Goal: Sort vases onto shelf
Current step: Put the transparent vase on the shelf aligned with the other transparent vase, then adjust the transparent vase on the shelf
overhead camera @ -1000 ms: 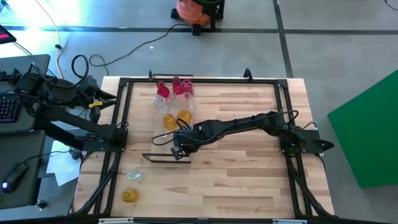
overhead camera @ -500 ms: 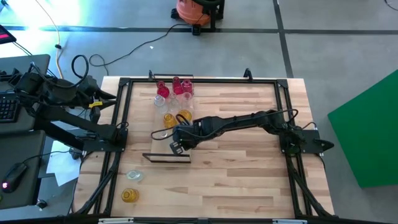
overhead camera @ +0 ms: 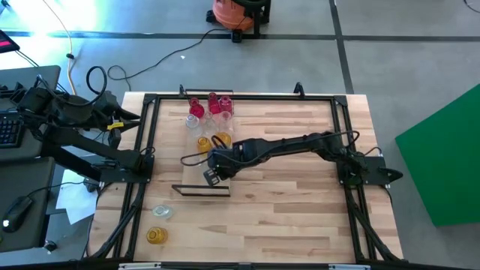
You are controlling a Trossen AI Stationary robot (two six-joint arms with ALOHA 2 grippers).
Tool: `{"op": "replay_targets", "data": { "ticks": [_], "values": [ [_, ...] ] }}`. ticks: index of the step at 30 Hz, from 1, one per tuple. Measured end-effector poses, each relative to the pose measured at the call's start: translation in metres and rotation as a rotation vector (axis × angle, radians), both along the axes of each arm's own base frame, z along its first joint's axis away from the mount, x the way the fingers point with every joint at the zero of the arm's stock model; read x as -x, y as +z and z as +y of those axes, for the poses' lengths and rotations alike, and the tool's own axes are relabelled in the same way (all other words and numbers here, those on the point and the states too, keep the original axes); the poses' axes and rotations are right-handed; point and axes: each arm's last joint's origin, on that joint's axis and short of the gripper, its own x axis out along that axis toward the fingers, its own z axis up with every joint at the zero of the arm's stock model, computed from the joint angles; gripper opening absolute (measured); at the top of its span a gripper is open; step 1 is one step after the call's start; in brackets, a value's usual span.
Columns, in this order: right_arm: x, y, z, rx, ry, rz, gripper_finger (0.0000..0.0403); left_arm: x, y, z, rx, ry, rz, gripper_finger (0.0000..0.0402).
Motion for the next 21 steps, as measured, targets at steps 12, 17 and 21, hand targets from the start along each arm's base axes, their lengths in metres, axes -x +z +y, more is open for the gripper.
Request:
{"op": "replay_targets", "data": {
  "ticks": [12,17,21],
  "values": [
    [0.014,-0.005,0.019,-0.003,0.014,0.134,0.0,0.0,0.0,0.0,-0.002,0.001,0.0,0.009],
    [0.014,-0.006,0.013,0.015,0.021,0.135,0.0,0.0,0.0,0.0,-0.002,0.001,-0.001,0.009],
    [0.012,-0.005,0.005,0.034,0.007,0.127,0.0,0.0,0.0,0.0,0.0,0.002,-0.001,0.009]
  ]
}}
